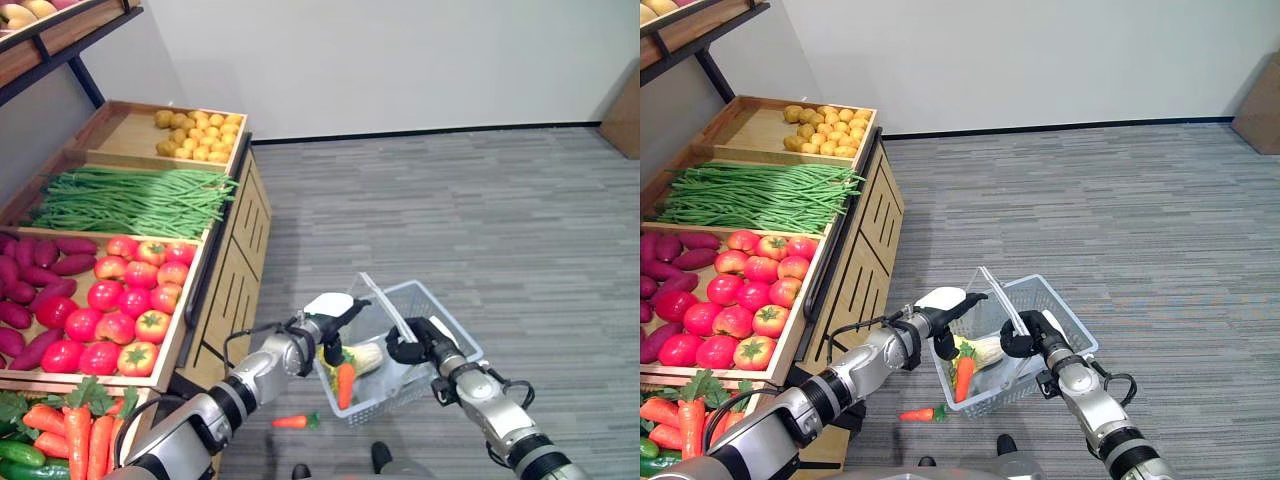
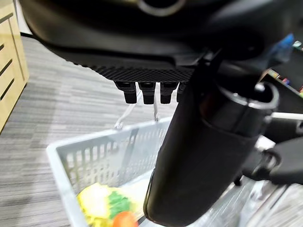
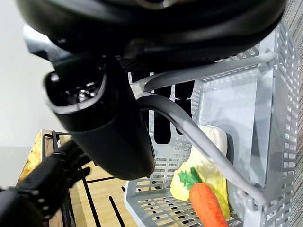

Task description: Get the vegetables into the basket

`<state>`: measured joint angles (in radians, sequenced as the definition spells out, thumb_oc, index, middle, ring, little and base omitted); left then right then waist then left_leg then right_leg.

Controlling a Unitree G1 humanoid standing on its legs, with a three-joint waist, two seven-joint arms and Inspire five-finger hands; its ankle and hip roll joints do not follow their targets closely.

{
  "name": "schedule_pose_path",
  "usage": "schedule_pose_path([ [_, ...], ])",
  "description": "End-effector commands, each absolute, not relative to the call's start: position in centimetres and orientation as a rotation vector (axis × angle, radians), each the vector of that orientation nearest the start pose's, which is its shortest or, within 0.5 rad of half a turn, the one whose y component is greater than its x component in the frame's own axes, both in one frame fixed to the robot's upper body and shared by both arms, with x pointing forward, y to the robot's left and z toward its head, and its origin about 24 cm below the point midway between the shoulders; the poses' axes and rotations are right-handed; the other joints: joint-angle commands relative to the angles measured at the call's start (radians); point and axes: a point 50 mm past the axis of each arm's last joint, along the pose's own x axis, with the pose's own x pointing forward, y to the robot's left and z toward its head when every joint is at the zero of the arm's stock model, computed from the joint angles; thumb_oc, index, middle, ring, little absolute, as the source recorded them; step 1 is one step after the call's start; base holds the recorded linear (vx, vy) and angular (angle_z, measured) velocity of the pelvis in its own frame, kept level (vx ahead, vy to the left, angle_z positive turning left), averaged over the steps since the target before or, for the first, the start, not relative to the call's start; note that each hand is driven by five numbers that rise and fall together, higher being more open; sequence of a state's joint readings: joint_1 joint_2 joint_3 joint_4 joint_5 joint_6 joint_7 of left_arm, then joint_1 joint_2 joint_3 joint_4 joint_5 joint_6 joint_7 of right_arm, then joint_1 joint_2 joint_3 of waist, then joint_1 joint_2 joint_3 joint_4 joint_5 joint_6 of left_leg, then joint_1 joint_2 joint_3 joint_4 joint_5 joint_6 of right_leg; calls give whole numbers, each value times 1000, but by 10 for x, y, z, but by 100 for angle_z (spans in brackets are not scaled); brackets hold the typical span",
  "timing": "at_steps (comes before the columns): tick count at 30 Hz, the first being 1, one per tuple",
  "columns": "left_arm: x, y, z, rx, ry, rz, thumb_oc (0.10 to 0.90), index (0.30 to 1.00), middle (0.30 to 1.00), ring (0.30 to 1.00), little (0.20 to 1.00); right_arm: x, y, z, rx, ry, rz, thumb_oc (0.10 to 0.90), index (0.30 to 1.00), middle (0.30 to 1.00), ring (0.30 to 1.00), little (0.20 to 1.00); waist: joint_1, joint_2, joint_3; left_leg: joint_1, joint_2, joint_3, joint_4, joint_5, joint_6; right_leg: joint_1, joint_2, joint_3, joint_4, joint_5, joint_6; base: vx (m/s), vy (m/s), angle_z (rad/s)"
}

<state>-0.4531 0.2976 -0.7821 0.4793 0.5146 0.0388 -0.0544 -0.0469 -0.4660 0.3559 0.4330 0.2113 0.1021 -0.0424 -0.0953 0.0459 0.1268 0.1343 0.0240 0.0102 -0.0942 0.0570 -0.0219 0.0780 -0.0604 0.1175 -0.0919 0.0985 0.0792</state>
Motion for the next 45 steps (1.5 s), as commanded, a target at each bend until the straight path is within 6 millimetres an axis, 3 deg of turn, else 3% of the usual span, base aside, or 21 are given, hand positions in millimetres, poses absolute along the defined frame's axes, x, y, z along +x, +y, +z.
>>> schedule_pose_path([
  [1, 310, 54, 36, 1069, -112, -699, 900, 1000, 1000, 1000, 1000, 262, -223, -3, -339, 265, 37, 400, 300, 300, 300, 300, 13, -14, -47, -14, -22, 40, 7, -64, -23, 82, -14, -89, 25, -162, 39, 0, 0, 0],
  [5, 302, 86, 25, 960, 1, -651, 900, 1000, 1000, 1000, 1000, 239, -254, -32, -391, 431, -53, 400, 300, 300, 300, 300, 21, -12, -47, -13, -21, 39, 7, -67, -24, 81, -15, -92, 27, -163, 40, 1, 0, 1],
  [10, 283, 129, -3, 858, 178, -566, 900, 1000, 1000, 1000, 1000, 205, -282, -62, -416, 626, -128, 400, 300, 300, 300, 300, 31, -13, -47, -10, -22, 35, 7, -70, -24, 83, -15, -95, 29, -167, 40, 0, 0, 0],
  [17, 234, 185, -68, 805, 551, -465, 900, 1000, 1000, 1000, 1000, 155, -308, -97, -365, 876, -242, 400, 300, 300, 300, 300, 37, -10, -44, -11, -20, 35, 7, -68, -21, 71, -12, -90, 43, -172, 38, 0, 0, 0],
  [22, 197, 203, -109, 754, 799, -401, 900, 1000, 1000, 1000, 1000, 121, -310, -119, -289, 1032, -304, 400, 300, 300, 300, 300, 36, -6, -44, -13, -19, 39, 7, -66, -22, 64, -9, -88, 47, -173, 37, 0, 0, 0],
  [27, 160, 218, -139, 759, 1024, -344, 900, 1000, 1000, 1000, 1000, 83, -305, -139, -249, 1214, -337, 400, 300, 300, 300, 300, 37, -7, -48, -10, -19, 40, 7, -72, -23, 69, -6, -89, 43, -179, 36, 6, -2, 0],
  [33, 129, 226, -153, 730, 1181, -292, 900, 1000, 1000, 1000, 1000, 54, -302, -147, -222, 1341, -376, 400, 300, 300, 300, 300, 37, -7, -49, -8, -17, 43, 7, -72, -24, 68, -2, -92, 42, -180, 33, 0, 0, 0],
  [34, 112, 232, -158, 690, 1255, -241, 900, 1000, 1000, 1000, 1000, 43, -301, -150, -211, 1383, -392, 400, 300, 300, 300, 300, 39, -7, -49, -7, -16, 44, 7, -72, -24, 69, -2, -92, 41, -179, 32, 0, 0, 0],
  [37, 108, 231, -159, 675, 1267, -240, 900, 1000, 1000, 1000, 1000, 42, -300, -150, -214, 1388, -392, 400, 300, 300, 300, 300, 39, -7, -50, -7, -16, 45, 7, -72, -24, 69, -1, -92, 41, -179, 32, -1, -3, -2],
  [39, 86, 243, -162, 631, 1351, -158, 900, 1000, 1000, 1000, 1000, 23, -297, -153, -212, 1462, -398, 400, 300, 300, 300, 300, 42, -7, -52, -6, -15, 48, 7, -73, -26, 72, -1, -96, 37, -178, 30, 0, 0, 0],
  [40, 82, 247, -162, 587, 1358, -106, 900, 1000, 1000, 1000, 1000, 18, -296, -153, -204, 1474, -404, 900, 1000, 1000, 1000, 1000, 43, -6, -52, -6, -16, 48, 7, -73, -26, 73, 0, -98, 36, -179, 29, 0, 0, 0],
  [45, 84, 248, -161, 535, 1333, -36, 900, 1000, 1000, 1000, 1000, 14, -292, -155, -206, 1479, -406, 900, 1000, 1000, 1000, 1000, 45, -9, -49, -11, -17, 45, 7, -71, -27, 73, -1, -103, 33, -175, 29, 0, 0, 0],
])
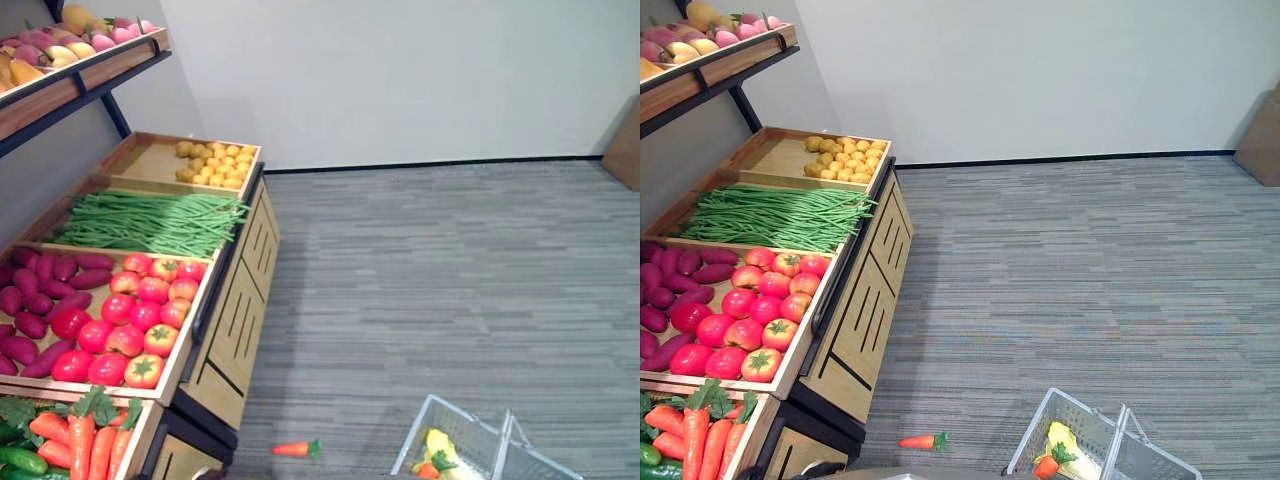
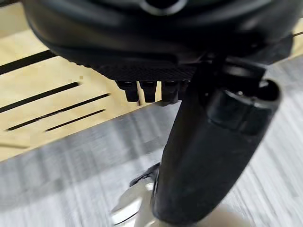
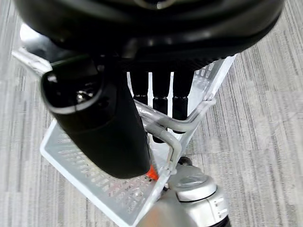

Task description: Get the vegetables into the basket

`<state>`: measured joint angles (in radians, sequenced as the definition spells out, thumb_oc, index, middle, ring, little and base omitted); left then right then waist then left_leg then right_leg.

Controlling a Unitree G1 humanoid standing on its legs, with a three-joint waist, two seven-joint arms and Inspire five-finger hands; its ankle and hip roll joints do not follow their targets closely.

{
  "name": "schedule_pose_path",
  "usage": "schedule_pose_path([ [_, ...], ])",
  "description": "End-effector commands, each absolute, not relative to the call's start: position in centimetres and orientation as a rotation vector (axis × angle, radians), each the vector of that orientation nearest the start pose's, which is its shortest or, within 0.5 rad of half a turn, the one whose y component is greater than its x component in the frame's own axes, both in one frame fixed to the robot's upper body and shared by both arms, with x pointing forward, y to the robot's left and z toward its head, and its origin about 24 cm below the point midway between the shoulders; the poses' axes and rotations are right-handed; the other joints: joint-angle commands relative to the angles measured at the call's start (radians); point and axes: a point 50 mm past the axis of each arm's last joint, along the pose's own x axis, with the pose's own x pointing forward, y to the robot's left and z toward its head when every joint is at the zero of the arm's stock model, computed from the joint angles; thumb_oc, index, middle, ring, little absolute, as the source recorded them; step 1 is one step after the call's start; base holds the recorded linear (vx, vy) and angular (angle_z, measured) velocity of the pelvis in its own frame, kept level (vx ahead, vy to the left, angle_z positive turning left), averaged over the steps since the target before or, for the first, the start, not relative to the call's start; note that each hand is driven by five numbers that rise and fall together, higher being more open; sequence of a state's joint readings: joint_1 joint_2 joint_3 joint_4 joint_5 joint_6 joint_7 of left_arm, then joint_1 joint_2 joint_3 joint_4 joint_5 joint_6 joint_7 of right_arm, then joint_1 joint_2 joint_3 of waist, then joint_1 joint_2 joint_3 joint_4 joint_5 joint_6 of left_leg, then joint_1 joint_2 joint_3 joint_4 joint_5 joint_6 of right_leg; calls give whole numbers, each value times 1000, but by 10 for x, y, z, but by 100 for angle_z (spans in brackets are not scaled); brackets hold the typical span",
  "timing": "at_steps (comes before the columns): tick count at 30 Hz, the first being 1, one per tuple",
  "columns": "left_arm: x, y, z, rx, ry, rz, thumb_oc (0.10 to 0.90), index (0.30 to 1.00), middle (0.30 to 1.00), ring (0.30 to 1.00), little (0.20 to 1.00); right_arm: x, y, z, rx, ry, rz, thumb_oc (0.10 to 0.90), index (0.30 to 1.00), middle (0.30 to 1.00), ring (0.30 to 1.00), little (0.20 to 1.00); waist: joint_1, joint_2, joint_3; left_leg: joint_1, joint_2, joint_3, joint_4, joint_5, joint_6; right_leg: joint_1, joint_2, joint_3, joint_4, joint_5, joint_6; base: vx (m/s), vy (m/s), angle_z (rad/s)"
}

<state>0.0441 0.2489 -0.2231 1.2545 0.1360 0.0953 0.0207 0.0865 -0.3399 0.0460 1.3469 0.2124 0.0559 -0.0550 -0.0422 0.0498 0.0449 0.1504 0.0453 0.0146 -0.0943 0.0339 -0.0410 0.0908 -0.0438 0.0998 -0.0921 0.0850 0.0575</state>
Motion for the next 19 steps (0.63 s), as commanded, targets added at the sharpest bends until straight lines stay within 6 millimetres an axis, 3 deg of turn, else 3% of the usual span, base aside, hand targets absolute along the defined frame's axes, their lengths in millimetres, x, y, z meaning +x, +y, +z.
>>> schedule_pose_path([
  [1, 84, 247, -161, 532, 1330, -37, 900, 1000, 1000, 1000, 1000, 13, -290, -156, -206, 1483, -397, 900, 1000, 1000, 1000, 1000, -7, -14, 32, -28, -37, 41, 7, -46, -9, 61, -18, -86, 33, -162, 50, -12, 3, 3],
  [19, 90, 234, -163, 527, 1295, -82, 900, 1000, 1000, 1000, 1000, 22, -277, -160, -235, 1464, -312, 900, 1000, 1000, 1000, 1000, -5, -17, 39, -31, -36, 50, 7, -47, -10, 55, -19, -92, 31, -156, 51, 0, 0, 0],
])
